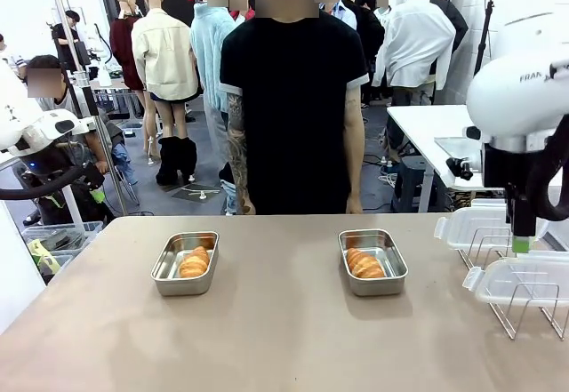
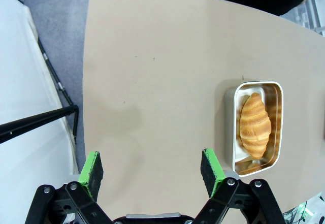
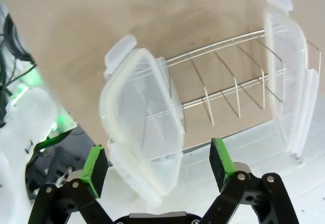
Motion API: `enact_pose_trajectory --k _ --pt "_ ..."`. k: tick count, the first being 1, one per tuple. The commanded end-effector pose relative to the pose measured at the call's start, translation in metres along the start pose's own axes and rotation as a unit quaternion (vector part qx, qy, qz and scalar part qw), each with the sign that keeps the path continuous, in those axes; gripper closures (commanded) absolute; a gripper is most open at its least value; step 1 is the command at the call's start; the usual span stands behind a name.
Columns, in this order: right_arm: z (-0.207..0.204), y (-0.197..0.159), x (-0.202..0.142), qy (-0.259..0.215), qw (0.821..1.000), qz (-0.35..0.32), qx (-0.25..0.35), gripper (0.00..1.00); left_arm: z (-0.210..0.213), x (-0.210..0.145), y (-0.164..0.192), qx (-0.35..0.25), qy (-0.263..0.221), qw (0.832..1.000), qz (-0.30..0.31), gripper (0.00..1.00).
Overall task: Place the bread in airtight containers.
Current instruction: Pick up one Airtight Container lid and hand it to the human.
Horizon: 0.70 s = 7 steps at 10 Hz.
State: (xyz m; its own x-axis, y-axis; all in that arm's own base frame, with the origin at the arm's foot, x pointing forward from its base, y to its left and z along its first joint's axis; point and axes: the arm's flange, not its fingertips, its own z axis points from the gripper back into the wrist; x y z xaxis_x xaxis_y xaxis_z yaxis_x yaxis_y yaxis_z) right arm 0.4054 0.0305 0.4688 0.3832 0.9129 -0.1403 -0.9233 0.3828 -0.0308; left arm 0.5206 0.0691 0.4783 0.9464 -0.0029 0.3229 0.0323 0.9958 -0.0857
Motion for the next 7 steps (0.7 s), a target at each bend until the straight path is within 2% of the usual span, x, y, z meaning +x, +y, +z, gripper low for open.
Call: enact_pose_trajectory --k 1,3,4,7 --pt "-0.016 0.003 -0.002 0.015 1.000 -0.013 -0.001 0.00 0.002 -0.001 0.001 0.005 0.001 1.000 -0.003 0.00" --pt "-0.028 0.002 -0.001 0.038 0.999 0.002 0.002 0.00 0.002 -0.001 0.001 0.005 0.001 1.000 -0.003 0.00" --pt "-0.029 0.001 -0.001 0.033 0.999 0.005 0.008 0.00 0.002 -0.001 0.001 0.005 0.001 1.000 -0.003 0.00" --pt "-0.003 0.001 -0.007 -0.014 1.000 -0.019 -0.005 0.00 0.002 -0.001 0.001 0.005 0.001 1.000 -0.003 0.00"
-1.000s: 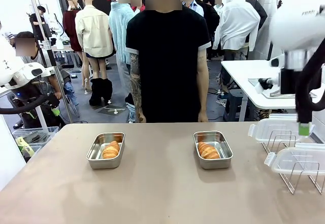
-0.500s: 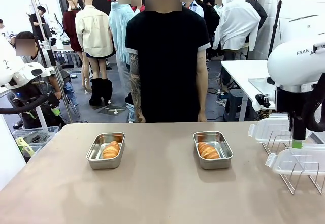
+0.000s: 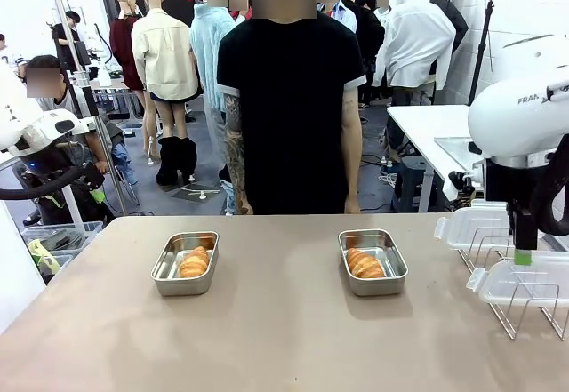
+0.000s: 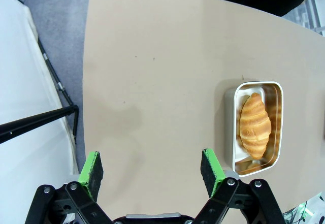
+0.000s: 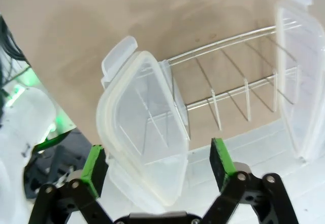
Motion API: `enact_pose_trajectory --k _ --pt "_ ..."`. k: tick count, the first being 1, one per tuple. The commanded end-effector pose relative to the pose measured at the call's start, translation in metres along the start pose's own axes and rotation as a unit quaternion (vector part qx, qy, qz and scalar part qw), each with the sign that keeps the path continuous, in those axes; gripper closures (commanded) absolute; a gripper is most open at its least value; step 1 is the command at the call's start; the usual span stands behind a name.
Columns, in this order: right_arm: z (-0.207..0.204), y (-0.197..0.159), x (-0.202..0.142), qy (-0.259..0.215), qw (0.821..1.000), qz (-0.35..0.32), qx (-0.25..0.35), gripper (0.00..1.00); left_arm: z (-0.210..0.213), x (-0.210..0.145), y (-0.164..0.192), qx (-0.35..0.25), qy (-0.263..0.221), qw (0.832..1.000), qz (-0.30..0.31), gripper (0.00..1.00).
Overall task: Place the bread in airtight containers.
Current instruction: Pick up one Airtight Container lid and hand it to the human.
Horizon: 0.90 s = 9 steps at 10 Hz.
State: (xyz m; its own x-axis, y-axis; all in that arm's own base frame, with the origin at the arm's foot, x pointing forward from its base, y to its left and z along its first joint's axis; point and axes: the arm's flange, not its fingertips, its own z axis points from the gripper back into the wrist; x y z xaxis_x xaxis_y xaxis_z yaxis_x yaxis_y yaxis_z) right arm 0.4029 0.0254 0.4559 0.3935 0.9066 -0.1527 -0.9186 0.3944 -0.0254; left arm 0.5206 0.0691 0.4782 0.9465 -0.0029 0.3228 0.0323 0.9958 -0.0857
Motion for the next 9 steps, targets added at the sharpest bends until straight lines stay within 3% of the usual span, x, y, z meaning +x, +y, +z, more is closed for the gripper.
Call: enact_pose_trajectory --k 1,9 --pt "0.018 0.003 -0.004 -0.035 0.999 -0.003 0.001 0.00 0.003 -0.001 0.001 0.005 0.001 1.000 -0.003 0.00" --pt "-0.008 -0.003 0.011 0.029 0.998 0.050 0.018 0.00 0.003 -0.001 0.001 0.005 0.001 1.000 -0.003 0.00"
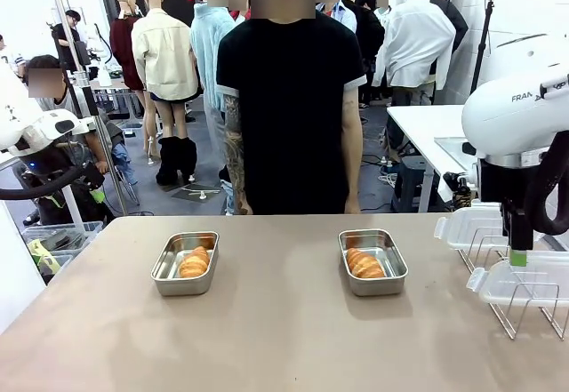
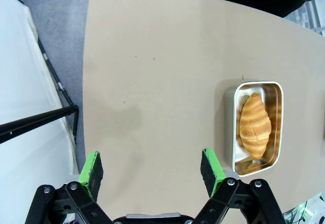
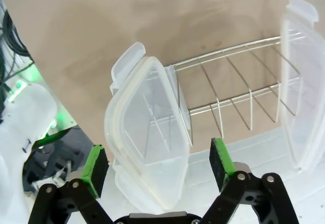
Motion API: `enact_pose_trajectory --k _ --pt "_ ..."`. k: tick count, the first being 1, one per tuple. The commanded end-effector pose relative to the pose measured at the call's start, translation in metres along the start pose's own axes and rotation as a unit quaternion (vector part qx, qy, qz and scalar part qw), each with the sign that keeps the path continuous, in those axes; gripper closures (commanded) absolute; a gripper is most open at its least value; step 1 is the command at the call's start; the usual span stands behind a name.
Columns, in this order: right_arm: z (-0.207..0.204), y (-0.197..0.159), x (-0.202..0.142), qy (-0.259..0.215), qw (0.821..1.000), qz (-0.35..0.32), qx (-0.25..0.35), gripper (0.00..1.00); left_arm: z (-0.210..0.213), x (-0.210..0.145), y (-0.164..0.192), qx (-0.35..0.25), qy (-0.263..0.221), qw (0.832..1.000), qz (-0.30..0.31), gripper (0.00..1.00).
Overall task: Place the bread in airtight containers.
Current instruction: Pick up one Airtight Container lid and hand it to the human.
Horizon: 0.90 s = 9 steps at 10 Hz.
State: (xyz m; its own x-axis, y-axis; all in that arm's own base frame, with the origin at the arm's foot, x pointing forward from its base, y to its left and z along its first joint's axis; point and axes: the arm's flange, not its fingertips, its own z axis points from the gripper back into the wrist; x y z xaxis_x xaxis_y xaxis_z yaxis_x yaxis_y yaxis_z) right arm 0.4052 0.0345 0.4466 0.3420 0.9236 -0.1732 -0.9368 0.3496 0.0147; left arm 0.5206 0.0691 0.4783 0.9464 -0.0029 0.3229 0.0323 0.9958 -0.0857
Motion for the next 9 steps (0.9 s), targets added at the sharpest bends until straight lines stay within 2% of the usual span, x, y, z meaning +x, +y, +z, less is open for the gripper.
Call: enact_pose_trajectory --k 1,4,6,7,9 --pt "-0.008 -0.008 0.003 0.051 0.998 0.031 0.007 0.00 0.002 -0.001 0.001 0.005 0.001 1.000 -0.003 0.00" --pt "-0.023 -0.007 0.006 0.059 0.997 0.042 -0.017 0.00 0.002 -0.001 0.001 0.005 0.001 1.000 -0.003 0.00" --pt "-0.030 -0.008 0.005 0.051 0.998 0.046 -0.012 0.00 0.002 -0.001 0.001 0.005 0.001 1.000 -0.003 0.00" --pt "-0.030 -0.009 0.005 0.046 0.998 0.048 -0.010 0.11 0.002 -0.001 0.001 0.005 0.001 1.000 -0.003 0.00" --pt "-0.029 -0.010 0.005 0.048 0.998 0.052 -0.002 0.51 0.002 -0.001 0.001 0.005 0.001 1.000 -0.003 0.00"
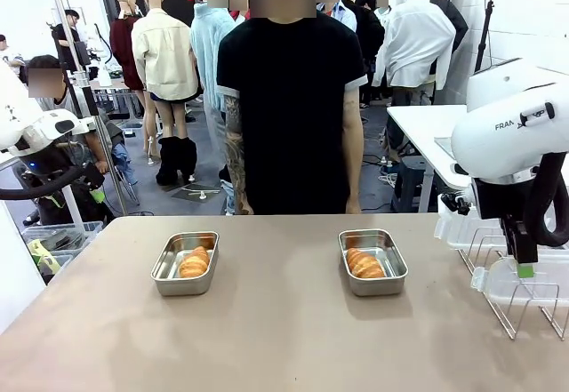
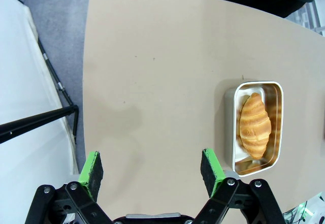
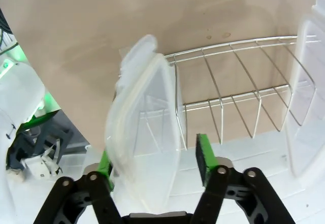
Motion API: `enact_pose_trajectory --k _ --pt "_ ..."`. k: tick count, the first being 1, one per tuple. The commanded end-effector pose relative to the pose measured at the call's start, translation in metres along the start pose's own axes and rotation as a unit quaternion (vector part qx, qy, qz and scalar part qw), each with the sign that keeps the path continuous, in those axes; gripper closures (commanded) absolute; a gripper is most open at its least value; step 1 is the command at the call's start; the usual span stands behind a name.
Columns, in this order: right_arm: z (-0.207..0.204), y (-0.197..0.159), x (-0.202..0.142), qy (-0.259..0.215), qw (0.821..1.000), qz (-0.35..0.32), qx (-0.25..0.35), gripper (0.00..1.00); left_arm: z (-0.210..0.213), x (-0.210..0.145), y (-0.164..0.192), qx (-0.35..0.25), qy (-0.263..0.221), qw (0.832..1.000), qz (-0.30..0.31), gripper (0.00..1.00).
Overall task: Place the bread in airtight containers.
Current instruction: Pick up one Airtight Container lid and hand it to the human.
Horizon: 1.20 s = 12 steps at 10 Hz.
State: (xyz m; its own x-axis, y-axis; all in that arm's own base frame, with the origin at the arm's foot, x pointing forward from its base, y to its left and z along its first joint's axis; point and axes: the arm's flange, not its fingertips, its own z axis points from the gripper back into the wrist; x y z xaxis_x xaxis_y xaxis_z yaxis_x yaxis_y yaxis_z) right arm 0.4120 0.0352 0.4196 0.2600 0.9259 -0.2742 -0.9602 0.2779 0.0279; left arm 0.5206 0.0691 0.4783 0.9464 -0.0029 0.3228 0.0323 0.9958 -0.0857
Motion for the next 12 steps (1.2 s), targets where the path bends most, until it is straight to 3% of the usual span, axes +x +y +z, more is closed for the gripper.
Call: enact_pose_trajectory --k 1,2,3,12 --pt "-0.0035 -0.0027 -0.0011 -0.004 1.000 0.013 0.001 0.70 0.0025 -0.0007 0.0011 0.005 0.001 1.000 -0.003 0.00" --pt "-0.0030 -0.0020 -0.0007 -0.003 1.000 0.015 0.000 0.90 0.0025 -0.0007 0.0011 0.005 0.001 1.000 -0.003 0.00" --pt "-0.0026 -0.0015 -0.0005 -0.003 1.000 0.018 0.000 1.00 0.0025 -0.0007 0.0011 0.005 0.001 1.000 -0.003 0.00" --pt "-0.0020 -0.0043 0.0014 -0.005 1.000 0.029 0.006 1.00 0.0025 -0.0007 0.0011 0.005 0.001 1.000 -0.003 0.00"
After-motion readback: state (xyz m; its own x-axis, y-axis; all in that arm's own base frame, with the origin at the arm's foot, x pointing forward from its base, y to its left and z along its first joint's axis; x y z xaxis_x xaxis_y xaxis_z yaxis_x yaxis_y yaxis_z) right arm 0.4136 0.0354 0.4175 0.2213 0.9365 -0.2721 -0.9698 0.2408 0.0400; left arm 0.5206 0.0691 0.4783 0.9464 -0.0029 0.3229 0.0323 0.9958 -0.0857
